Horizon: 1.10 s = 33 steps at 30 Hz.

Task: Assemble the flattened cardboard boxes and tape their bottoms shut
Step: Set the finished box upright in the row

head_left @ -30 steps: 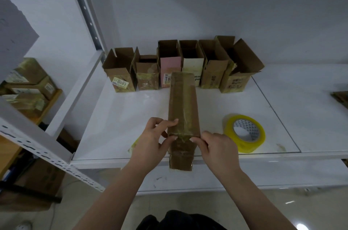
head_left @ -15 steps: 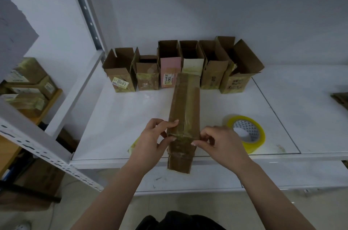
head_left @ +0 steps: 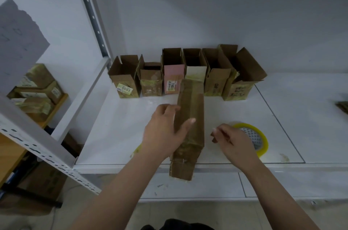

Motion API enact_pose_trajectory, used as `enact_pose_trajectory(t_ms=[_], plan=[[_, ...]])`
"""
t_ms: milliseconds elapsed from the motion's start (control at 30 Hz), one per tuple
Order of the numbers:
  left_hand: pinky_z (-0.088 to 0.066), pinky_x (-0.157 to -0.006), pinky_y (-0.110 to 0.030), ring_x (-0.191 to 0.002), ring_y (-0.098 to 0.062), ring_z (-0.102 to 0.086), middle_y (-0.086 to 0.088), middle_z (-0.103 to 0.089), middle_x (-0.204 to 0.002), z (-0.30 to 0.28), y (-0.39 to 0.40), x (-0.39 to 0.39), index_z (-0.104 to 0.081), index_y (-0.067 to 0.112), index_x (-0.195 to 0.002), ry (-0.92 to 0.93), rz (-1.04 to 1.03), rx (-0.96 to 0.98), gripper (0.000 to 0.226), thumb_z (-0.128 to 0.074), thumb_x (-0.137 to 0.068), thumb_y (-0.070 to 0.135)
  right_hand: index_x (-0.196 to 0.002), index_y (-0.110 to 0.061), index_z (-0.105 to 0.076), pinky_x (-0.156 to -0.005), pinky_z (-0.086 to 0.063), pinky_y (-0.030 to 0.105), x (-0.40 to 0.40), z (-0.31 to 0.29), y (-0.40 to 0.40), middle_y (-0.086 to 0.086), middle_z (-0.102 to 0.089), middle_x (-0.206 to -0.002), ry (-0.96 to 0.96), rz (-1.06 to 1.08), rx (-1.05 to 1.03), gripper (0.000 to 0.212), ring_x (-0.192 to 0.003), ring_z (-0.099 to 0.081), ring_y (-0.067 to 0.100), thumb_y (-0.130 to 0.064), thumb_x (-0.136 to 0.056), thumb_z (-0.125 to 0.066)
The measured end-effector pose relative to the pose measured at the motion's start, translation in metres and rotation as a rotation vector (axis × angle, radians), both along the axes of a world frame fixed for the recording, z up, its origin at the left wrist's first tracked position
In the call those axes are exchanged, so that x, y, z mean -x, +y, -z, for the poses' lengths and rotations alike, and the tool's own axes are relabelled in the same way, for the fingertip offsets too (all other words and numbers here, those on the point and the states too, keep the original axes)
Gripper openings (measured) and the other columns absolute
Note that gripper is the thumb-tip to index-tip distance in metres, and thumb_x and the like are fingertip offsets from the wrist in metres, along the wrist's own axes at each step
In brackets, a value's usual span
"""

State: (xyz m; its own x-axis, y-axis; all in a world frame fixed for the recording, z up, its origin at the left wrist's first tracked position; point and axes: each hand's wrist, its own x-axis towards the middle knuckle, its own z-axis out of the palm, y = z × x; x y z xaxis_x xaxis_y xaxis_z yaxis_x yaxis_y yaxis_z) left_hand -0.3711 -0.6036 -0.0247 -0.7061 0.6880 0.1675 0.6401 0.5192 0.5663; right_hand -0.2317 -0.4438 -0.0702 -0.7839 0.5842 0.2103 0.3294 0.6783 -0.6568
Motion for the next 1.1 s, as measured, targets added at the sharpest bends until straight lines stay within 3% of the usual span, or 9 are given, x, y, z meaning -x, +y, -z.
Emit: enact_pose_trajectory(t_ms=[200,333,500,667,767,833,933,1000,1100], plan=[[-0.028,-0.114,-0.05,-0.146,-0.042,-0.009,-0.025,0.002,-0.158,-0.002,0.057,-0.013,0.004,0.003,-0.152,-0.121,-0.085,0.358,0.118,-0.052,-0.078,0.076,-0.085,-0.017,-0.065,-0.065,-0.053,0.043,0.001,-0.001,0.002,-0.005,-0.071,-0.074,0.0,0.041,-0.027,0.011,-0.066,-0.065,0.017,-0.017,-0.095,-0.059],[-0.041,-0.1,-0.042,-0.131,-0.036,-0.035,-0.02,-0.029,-0.145,-0.004,0.056,-0.012,-0.009,0.005,-0.148,-0.105,-0.104,0.36,0.103,-0.065,-0.078,0.056,-0.099,-0.017,-0.066,-0.069,-0.051,0.034,-0.001,-0.012,0.008,-0.006,-0.069,-0.084,0.017,0.049,-0.05,0.007,-0.071,-0.062,0.014,-0.018,-0.093,-0.062],[-0.031,-0.11,-0.047,-0.13,-0.034,-0.037,-0.012,-0.036,-0.142,-0.041,0.039,0.011,-0.009,0.012,-0.149,0.173,0.026,0.347,0.104,-0.066,-0.073,0.053,-0.138,-0.021,-0.045,-0.089,-0.044,0.035,0.006,-0.056,0.024,0.005,-0.053,-0.131,-0.047,0.098,-0.267,0.061,-0.117,-0.049,0.024,-0.027,-0.085,-0.072],[0.01,-0.118,-0.045,-0.141,-0.025,-0.02,-0.003,-0.026,-0.153,-0.068,0.021,0.035,-0.004,0.017,-0.154,0.545,0.294,0.406,0.104,-0.066,-0.074,0.041,-0.154,-0.025,0.009,-0.119,-0.003,0.047,0.025,-0.099,0.022,0.004,0.011,-0.163,-0.35,-0.086,-0.553,0.122,-0.149,0.012,0.024,-0.055,-0.072,-0.077],[0.019,-0.113,-0.04,-0.142,-0.019,-0.015,0.003,-0.027,-0.153,-0.074,0.013,0.047,-0.011,0.024,-0.154,0.609,0.412,0.345,0.101,-0.067,-0.07,0.031,-0.154,-0.025,0.006,-0.117,-0.005,0.046,0.03,-0.103,0.015,0.009,-0.022,-0.158,-0.374,-0.189,-0.653,0.121,-0.146,-0.018,0.025,-0.057,-0.07,-0.075],[0.008,-0.119,-0.048,-0.145,-0.022,-0.015,0.001,-0.03,-0.153,-0.069,0.009,0.051,-0.022,0.023,-0.152,0.638,0.39,0.201,0.096,-0.07,-0.069,0.025,-0.149,-0.032,-0.007,-0.107,-0.029,0.04,0.031,-0.101,0.007,0.002,-0.047,-0.137,-0.264,-0.174,-0.618,0.106,-0.124,-0.047,0.023,-0.058,-0.069,-0.071],[-0.035,-0.111,-0.052,-0.141,-0.029,-0.031,-0.006,-0.039,-0.15,-0.05,0.005,0.042,-0.041,0.014,-0.145,0.512,0.161,-0.206,0.068,-0.066,-0.081,0.021,-0.136,-0.04,-0.02,-0.079,-0.052,0.033,0.029,-0.102,-0.009,-0.006,-0.053,-0.119,-0.119,-0.078,-0.386,0.084,-0.1,-0.057,0.018,-0.063,-0.071,-0.067],[-0.054,-0.092,-0.04,-0.12,-0.022,-0.054,-0.003,-0.05,-0.137,-0.04,0.004,0.027,-0.052,0.017,-0.137,0.324,0.04,-0.382,0.047,-0.058,-0.09,0.023,-0.131,-0.042,-0.023,-0.075,-0.053,0.034,0.028,-0.099,-0.017,-0.006,-0.056,-0.111,-0.17,-0.01,-0.318,0.075,-0.092,-0.059,0.018,-0.07,-0.073,-0.062],[-0.052,-0.082,-0.013,-0.099,0.001,-0.06,0.013,-0.059,-0.121,-0.022,0.001,0.005,-0.056,0.027,-0.134,-0.017,0.084,-0.386,0.036,-0.048,-0.099,0.032,-0.132,-0.042,-0.027,-0.078,-0.053,0.036,0.024,-0.087,-0.029,0.001,-0.057,-0.105,-0.22,0.066,-0.259,0.074,-0.092,-0.059,0.023,-0.079,-0.073,-0.052]])
